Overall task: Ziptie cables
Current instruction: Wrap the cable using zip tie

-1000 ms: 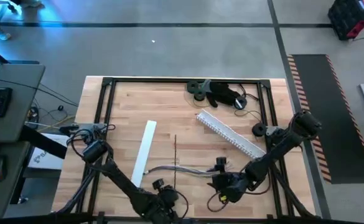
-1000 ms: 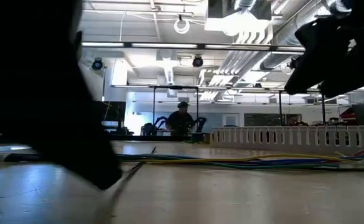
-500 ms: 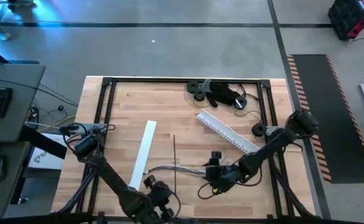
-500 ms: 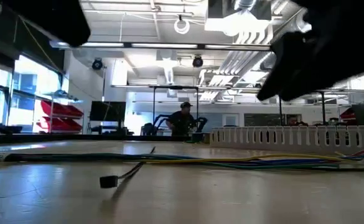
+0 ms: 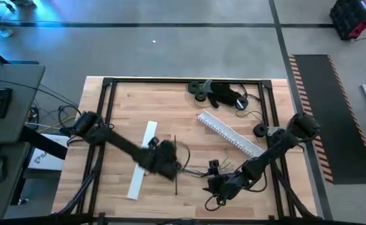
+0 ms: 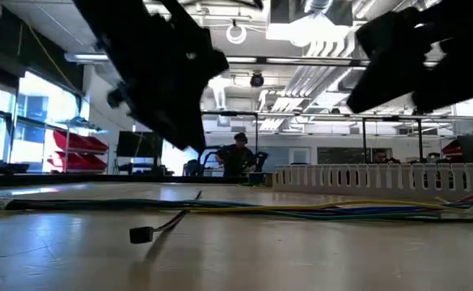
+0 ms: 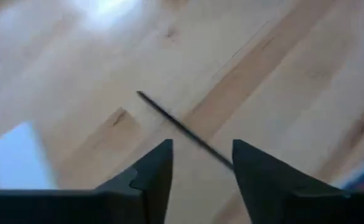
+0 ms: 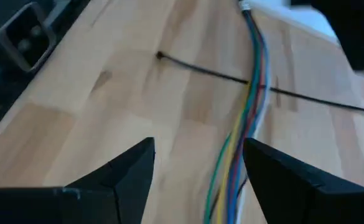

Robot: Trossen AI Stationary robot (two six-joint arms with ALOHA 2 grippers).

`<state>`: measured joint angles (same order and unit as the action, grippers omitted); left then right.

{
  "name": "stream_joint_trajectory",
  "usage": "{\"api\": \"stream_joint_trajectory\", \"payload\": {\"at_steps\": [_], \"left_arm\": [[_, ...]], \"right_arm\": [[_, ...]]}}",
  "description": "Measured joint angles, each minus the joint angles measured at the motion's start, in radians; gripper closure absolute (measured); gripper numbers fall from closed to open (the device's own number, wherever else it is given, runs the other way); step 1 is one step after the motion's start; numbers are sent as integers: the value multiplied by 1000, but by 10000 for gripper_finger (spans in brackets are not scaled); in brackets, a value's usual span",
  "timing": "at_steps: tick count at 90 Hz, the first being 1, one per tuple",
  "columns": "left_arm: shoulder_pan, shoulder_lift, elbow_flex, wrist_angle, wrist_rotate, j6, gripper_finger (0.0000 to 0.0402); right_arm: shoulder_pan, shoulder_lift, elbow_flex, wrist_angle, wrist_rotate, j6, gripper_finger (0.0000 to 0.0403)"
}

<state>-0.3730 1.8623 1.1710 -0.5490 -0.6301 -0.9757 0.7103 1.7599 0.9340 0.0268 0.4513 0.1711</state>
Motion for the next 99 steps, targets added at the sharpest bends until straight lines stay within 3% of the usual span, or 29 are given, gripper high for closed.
{"api": "stream_joint_trajectory", "payload": {"at_steps": [9, 26, 45, 65, 81, 99], "left_arm": [[37, -38, -53, 55, 80, 35, 222], [6, -174, -55, 41, 85, 33, 226], [-112, -309, -54, 54, -30, -16, 234], [-218, -317, -54, 55, -164, -24, 234], [-270, -283, -72, 74, -209, -85, 234], [-319, -235, -82, 94, -225, -127, 235]], "right_arm": [[-16, 25, 0, 85, -87, -106, 172], [-97, 164, 22, 353, -324, -402, 172], [-163, 379, 237, 278, -324, -578, 172], [-201, 496, 464, 56, -296, -608, 179], [-238, 517, 505, -24, -321, -609, 229], [-281, 519, 503, -61, -425, -542, 332]]}}
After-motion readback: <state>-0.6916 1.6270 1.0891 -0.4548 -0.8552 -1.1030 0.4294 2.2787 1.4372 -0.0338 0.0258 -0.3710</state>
